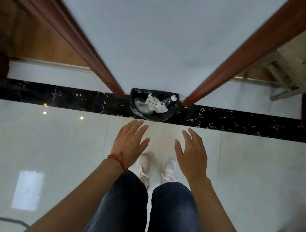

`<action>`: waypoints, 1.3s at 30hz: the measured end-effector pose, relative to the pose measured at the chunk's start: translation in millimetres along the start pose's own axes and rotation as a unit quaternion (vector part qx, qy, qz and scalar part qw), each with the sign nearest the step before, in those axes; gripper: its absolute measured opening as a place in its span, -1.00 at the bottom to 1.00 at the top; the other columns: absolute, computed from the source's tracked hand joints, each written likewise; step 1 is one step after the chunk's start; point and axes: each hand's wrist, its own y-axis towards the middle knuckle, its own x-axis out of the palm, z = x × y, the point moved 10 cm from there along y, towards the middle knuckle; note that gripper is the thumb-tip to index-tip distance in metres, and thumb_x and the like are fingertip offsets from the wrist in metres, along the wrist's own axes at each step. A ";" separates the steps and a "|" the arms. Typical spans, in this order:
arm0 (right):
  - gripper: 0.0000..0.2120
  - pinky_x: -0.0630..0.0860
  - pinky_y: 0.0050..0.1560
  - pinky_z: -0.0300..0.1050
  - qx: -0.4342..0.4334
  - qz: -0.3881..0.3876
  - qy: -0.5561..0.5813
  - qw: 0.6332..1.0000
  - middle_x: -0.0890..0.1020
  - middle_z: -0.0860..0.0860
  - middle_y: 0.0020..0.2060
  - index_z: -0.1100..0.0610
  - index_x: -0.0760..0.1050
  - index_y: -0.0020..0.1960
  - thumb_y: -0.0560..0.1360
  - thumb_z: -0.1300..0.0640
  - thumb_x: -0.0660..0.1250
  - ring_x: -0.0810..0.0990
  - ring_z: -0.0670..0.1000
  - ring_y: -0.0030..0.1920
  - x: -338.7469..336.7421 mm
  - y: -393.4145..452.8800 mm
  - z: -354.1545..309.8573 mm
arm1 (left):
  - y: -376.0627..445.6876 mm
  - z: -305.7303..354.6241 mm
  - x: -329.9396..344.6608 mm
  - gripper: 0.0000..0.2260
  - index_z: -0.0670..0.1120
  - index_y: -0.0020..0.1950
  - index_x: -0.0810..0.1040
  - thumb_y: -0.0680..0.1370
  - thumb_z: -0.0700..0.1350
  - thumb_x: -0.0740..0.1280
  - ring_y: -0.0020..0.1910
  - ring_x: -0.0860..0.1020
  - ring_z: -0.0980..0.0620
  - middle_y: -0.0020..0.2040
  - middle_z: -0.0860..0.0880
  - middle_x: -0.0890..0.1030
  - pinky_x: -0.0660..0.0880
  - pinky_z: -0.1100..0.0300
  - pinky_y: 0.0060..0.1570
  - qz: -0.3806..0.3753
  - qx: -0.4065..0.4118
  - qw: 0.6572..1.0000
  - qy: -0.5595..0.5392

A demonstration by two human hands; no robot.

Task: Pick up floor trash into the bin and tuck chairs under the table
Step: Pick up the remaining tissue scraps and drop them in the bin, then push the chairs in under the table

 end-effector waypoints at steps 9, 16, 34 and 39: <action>-0.66 0.49 0.11 0.07 0.025 0.091 0.018 0.995 0.53 0.24 0.21 0.27 0.49 0.20 0.48 0.13 0.33 0.51 0.20 0.20 -75.8 -59.8 -0.5 | -16.4 71.7 -39.1 -0.63 -0.25 0.26 0.44 0.51 -0.10 0.30 0.35 0.34 -0.24 0.30 -0.26 0.46 0.29 -0.13 0.32 -0.002 0.099 0.993 0.057; -0.63 0.48 0.13 0.04 0.064 0.126 0.029 0.989 0.53 0.21 0.22 0.24 0.49 0.21 0.47 0.09 0.34 0.53 0.19 0.20 -116.4 -101.5 17.8 | -20.8 141.4 -51.5 -0.60 -0.20 0.32 0.39 0.54 -0.04 0.25 0.38 0.30 -0.21 0.34 -0.21 0.43 0.22 -0.11 0.35 -0.010 0.180 0.980 0.084; -0.58 0.32 0.31 -0.05 0.262 0.182 0.072 0.945 0.36 0.10 0.39 0.14 0.33 0.36 0.56 -0.02 0.16 0.33 0.07 0.37 -196.9 -261.4 181.9 | -88.7 341.2 5.9 -0.62 -0.23 0.26 0.45 0.51 -0.08 0.31 0.32 0.38 -0.25 0.28 -0.23 0.49 0.29 -0.16 0.31 -0.059 0.370 0.914 0.155; -0.58 0.30 0.31 -0.05 0.326 0.220 0.084 0.916 0.36 0.11 0.38 0.16 0.34 0.36 0.56 0.01 0.17 0.32 0.08 0.38 -210.5 -317.8 217.0 | -123.4 403.2 28.5 -0.62 -0.23 0.16 0.53 0.40 -0.10 0.44 0.18 0.52 -0.24 0.15 -0.22 0.59 0.46 -0.19 0.12 -0.075 0.452 0.871 0.178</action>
